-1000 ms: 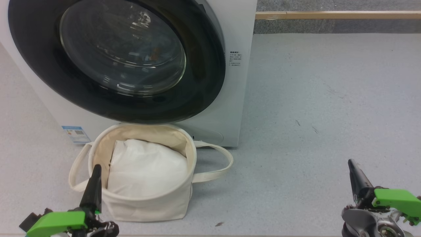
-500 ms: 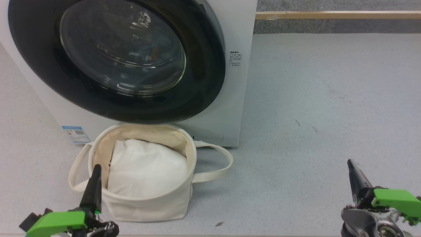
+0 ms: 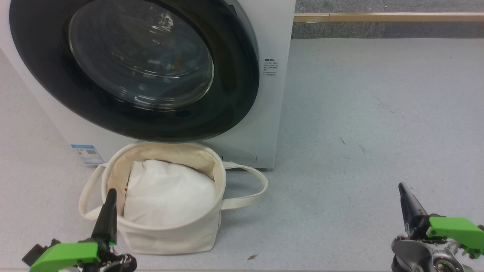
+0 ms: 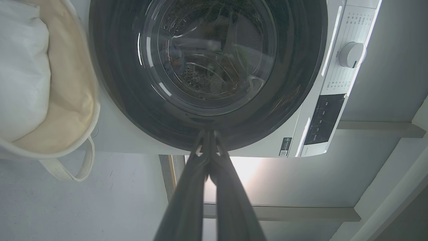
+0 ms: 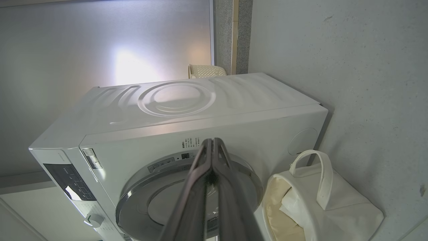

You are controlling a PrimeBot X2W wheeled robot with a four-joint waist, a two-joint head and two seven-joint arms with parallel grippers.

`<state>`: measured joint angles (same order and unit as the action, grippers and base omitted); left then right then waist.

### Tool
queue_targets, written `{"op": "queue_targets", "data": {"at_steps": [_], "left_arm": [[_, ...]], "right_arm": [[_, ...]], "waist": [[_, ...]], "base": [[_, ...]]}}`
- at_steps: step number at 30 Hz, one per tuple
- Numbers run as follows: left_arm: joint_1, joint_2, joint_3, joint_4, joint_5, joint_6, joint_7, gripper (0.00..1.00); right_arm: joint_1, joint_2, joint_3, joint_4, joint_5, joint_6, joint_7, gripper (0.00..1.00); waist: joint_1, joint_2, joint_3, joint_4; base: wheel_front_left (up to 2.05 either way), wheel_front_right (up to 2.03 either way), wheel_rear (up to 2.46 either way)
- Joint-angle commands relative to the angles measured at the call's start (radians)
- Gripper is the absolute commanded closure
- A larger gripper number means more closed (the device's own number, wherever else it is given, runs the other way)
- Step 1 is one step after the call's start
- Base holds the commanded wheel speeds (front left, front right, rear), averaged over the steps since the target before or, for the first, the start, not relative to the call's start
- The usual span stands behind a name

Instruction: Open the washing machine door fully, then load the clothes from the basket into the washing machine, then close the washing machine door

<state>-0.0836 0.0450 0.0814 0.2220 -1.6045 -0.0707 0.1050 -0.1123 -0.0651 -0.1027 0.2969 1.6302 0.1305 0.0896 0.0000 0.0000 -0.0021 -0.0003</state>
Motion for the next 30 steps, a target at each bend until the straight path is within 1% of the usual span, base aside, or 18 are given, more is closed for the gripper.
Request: {"op": "queue_targets", "data": {"at_steps": [1,30], "left_arm": [[-0.022,0.005,0.034,-0.039,-0.003,0.0,0.008,1.0],[-0.022,0.005,0.034,-0.039,-0.003,0.0,0.008,1.0]], "right_arm": [[-0.012,-0.014,0.025,-0.04,0.01,0.0,-0.005,1.0],[-0.011,-0.023,0.037,-0.041,0.021,0.0,-0.015,1.0]], "waist": [[0.0,0.0,0.0,0.0],[0.0,0.0,0.0,0.0]], "base": [[0.0,0.0,0.0],[0.0,0.0,0.0]]}}
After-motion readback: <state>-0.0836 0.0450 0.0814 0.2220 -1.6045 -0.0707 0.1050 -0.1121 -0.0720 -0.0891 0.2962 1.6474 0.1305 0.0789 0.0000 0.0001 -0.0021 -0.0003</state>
